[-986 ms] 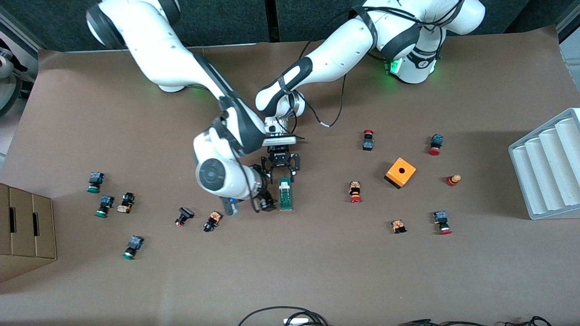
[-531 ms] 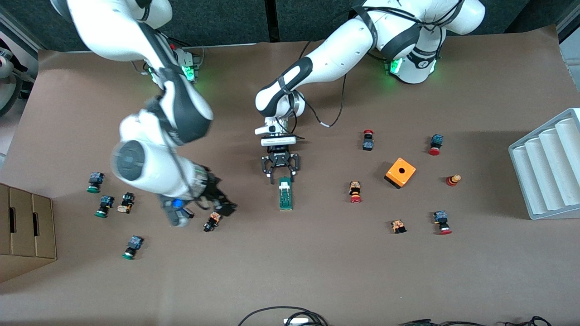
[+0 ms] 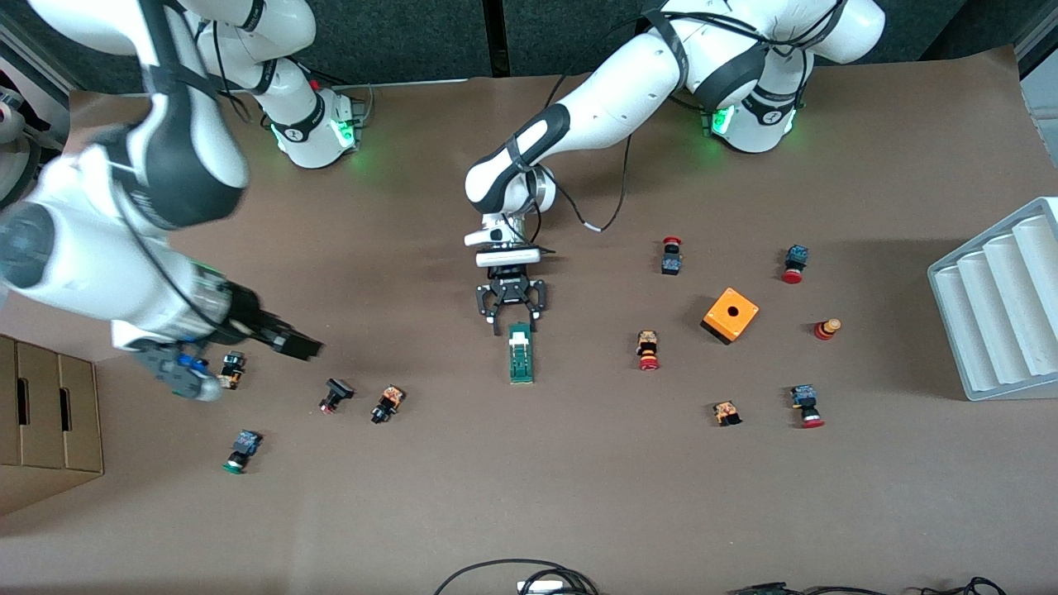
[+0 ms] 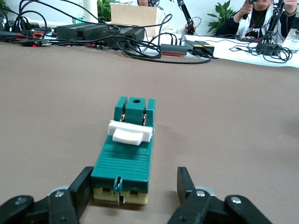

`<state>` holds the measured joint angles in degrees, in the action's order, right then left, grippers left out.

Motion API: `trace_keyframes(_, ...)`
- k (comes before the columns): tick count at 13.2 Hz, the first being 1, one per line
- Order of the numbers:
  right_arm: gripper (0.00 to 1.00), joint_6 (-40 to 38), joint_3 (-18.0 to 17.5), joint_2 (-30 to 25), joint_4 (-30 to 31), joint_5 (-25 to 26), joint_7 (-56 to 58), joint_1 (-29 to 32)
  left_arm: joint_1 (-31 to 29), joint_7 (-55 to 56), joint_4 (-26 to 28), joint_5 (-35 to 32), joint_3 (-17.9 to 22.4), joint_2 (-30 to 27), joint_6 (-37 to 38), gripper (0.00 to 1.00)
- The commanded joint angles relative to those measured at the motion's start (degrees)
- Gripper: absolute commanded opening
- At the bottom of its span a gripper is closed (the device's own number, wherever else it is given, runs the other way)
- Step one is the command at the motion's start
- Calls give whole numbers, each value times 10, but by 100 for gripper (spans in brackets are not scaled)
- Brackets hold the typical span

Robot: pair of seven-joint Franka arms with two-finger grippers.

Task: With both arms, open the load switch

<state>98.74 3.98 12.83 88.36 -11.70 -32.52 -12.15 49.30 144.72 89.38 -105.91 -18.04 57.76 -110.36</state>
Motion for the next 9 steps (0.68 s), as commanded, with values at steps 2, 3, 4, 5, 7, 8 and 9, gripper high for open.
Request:
trace_keyframes(2,100,-42,-6,-52,24,33,151,58,9,-33,-3,4,6,2,7,79)
trace_keyframes(3,100,-50,-6,-61,26,40,190,72,9,-37,-2,4,6,2,7,79)
trace_keyframes(4,100,-53,-3,-69,29,50,227,83,9,-39,2,3,7,2,7,79)
trace_keyframes(5,100,-53,-2,-78,36,61,262,94,9,-39,7,2,8,2,7,78)
trace_keyframes(7,100,-54,-2,-95,49,83,301,113,8,-38,11,-11,8,2,8,78)
trace_keyframes(8,100,-63,-2,-96,46,101,308,118,8,-38,12,-12,8,2,8,78)
trace_keyframes(9,100,-66,-2,-96,45,112,315,121,8,-39,12,-12,8,1,8,77)
